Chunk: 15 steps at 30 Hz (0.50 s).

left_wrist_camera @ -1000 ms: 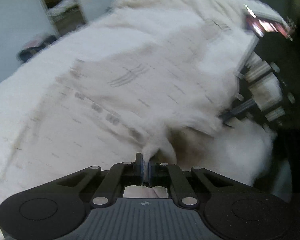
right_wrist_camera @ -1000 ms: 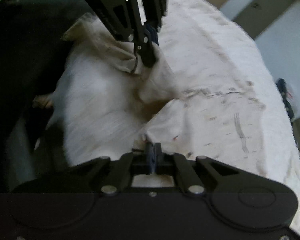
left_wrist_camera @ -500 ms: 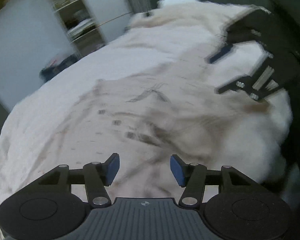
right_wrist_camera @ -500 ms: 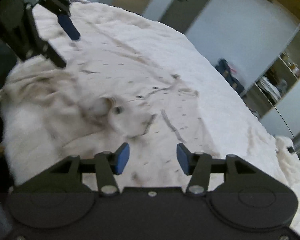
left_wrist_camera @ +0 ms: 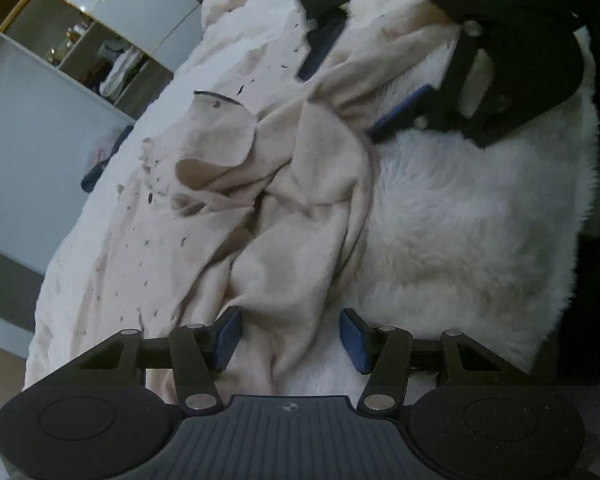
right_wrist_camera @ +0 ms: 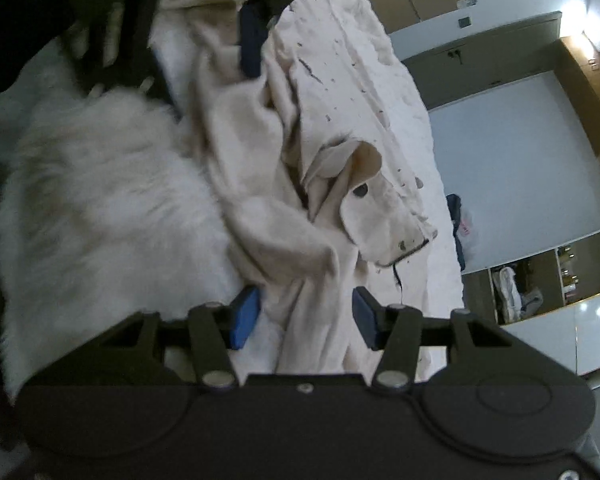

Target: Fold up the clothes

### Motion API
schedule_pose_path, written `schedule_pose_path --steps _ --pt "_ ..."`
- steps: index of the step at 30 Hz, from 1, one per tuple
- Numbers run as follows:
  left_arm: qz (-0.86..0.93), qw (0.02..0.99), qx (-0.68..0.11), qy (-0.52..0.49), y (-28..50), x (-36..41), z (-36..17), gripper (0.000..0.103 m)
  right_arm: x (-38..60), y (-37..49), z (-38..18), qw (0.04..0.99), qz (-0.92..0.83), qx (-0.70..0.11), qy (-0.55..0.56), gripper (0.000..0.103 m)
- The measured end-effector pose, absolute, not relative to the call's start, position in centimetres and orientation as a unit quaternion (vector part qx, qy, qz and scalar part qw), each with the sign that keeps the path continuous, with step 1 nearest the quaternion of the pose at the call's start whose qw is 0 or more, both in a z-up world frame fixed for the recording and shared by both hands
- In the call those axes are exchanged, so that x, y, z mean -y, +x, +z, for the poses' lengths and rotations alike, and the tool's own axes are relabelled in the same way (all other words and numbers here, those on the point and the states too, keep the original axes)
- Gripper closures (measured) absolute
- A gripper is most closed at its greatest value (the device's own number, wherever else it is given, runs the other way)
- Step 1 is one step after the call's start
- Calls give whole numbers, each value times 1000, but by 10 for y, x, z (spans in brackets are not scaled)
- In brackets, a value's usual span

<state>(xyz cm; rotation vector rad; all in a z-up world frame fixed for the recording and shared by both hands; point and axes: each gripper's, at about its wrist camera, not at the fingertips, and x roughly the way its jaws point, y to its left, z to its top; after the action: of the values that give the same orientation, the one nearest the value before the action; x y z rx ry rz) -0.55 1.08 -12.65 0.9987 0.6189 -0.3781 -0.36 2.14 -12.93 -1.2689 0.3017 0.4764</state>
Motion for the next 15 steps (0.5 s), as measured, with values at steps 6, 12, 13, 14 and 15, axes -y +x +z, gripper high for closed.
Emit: schedule_pose_path --steps 6,12,13,14,15 --pt "-111 839 -233 480 3 -16 -128 58 -22 11 -137 772 202 -113 -592 86" --pt "-55 875 -139 461 -31 -34 -84 92 1 -5 -105 820 201 -81 -529 100" --pt "-56 877 -131 459 -37 -37 -75 93 5 -16 -95 828 200 -55 -521 100" --pt "-54 878 -125 459 -40 -38 -71 94 7 -22 -90 830 200 -43 -518 100" --pt "-52 880 -113 458 -48 -40 -63 94 9 -27 -86 833 199 -35 -515 100"
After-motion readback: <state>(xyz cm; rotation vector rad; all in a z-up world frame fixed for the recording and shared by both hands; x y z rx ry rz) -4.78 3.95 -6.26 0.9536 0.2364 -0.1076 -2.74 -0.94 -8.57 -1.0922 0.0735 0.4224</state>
